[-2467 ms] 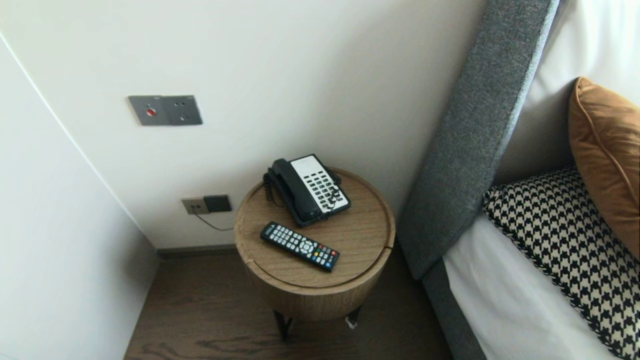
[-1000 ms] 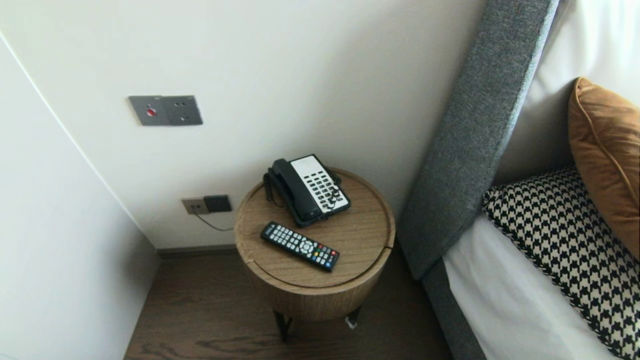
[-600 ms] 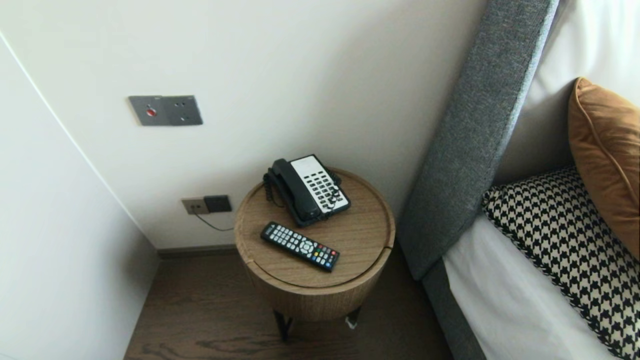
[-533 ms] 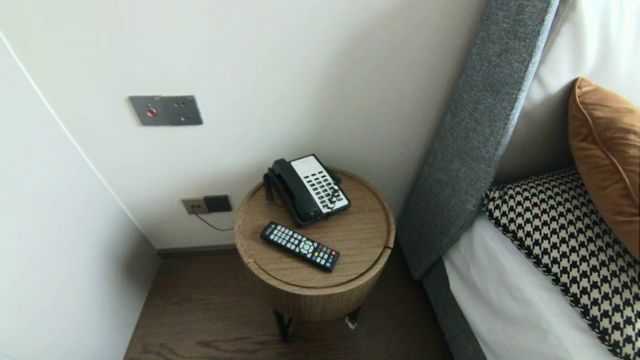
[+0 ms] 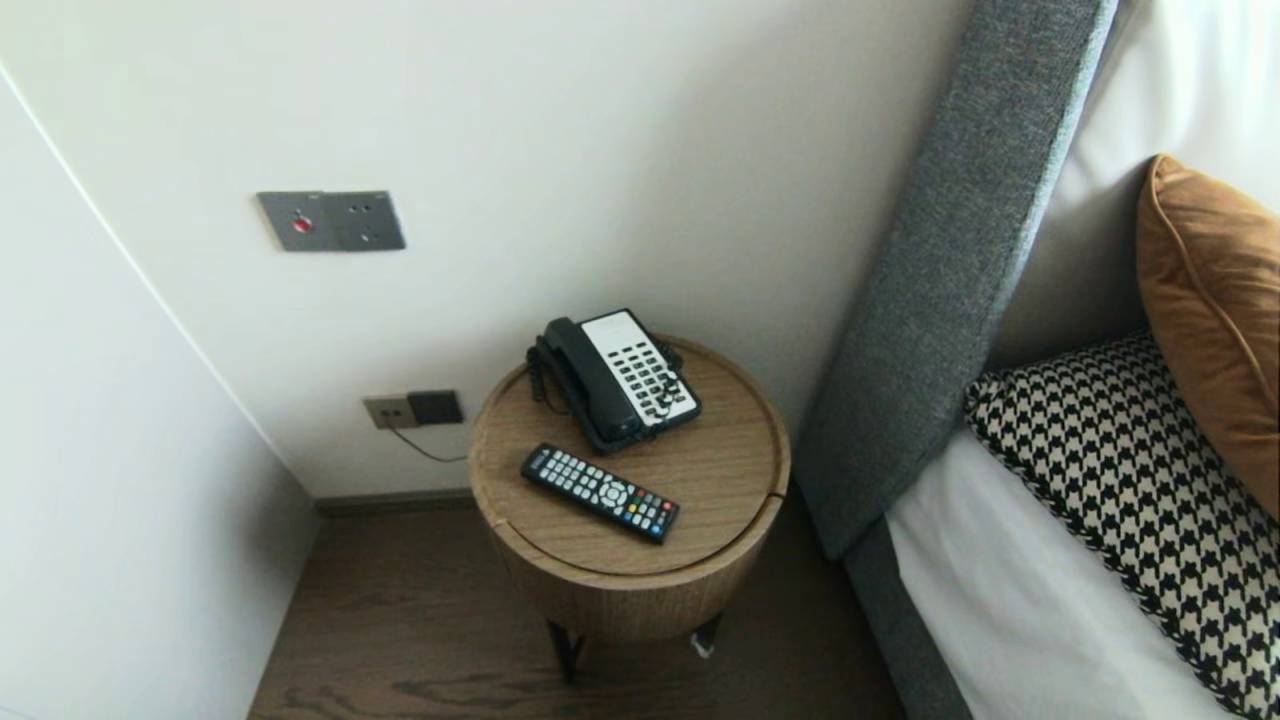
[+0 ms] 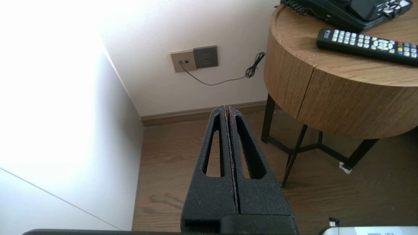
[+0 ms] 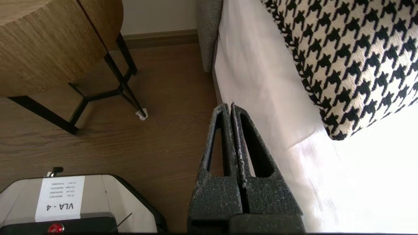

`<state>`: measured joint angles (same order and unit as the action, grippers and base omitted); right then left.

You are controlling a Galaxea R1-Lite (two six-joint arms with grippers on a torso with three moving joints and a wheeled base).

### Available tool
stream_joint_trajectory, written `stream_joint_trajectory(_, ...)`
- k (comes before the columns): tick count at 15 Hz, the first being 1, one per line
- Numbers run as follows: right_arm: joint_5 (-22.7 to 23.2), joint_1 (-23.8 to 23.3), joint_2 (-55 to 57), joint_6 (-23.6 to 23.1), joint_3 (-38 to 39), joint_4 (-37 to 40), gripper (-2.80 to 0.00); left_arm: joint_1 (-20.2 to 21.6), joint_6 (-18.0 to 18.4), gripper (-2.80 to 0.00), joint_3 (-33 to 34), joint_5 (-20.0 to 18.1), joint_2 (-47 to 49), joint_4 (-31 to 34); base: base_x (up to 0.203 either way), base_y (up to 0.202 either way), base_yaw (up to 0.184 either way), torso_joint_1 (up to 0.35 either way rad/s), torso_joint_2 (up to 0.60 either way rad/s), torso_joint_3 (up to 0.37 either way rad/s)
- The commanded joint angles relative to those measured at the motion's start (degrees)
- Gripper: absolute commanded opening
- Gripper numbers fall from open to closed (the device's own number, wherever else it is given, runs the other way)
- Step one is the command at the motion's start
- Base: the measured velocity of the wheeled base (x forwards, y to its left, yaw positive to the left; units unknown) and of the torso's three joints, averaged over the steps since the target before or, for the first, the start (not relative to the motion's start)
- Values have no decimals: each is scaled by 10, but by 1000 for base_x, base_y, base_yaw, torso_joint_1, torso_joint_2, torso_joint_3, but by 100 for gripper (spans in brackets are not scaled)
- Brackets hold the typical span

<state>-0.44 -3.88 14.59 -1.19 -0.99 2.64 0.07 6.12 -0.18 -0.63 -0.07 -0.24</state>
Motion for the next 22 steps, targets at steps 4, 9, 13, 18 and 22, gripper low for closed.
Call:
stream_joint_trajectory(4,1,9,-20,0,-2,1,-280,0,0,-280,0,0,0,0,0,0,0,0,0,0)
stream_joint_trajectory(9,0,21,-65,1,-1,-1,-280,0,2,-280,0,0,0,0,0,0,0,0,0,0)
stream_joint_trajectory(13,1,27,-91,6,0,-1,-280,0,0,-280,0,0,0,0,0,0,0,0,0,0)
stream_joint_trajectory(18,1,27,-91,7,1,-2,-280,0,-1,-280,1,4,0,-1,0,0,0,0,0,0)
stream_joint_trajectory(22,1,28,-91,6,1,-4,-280,0,-1,-280,0,4,0,-1,0,0,0,0,0,0)
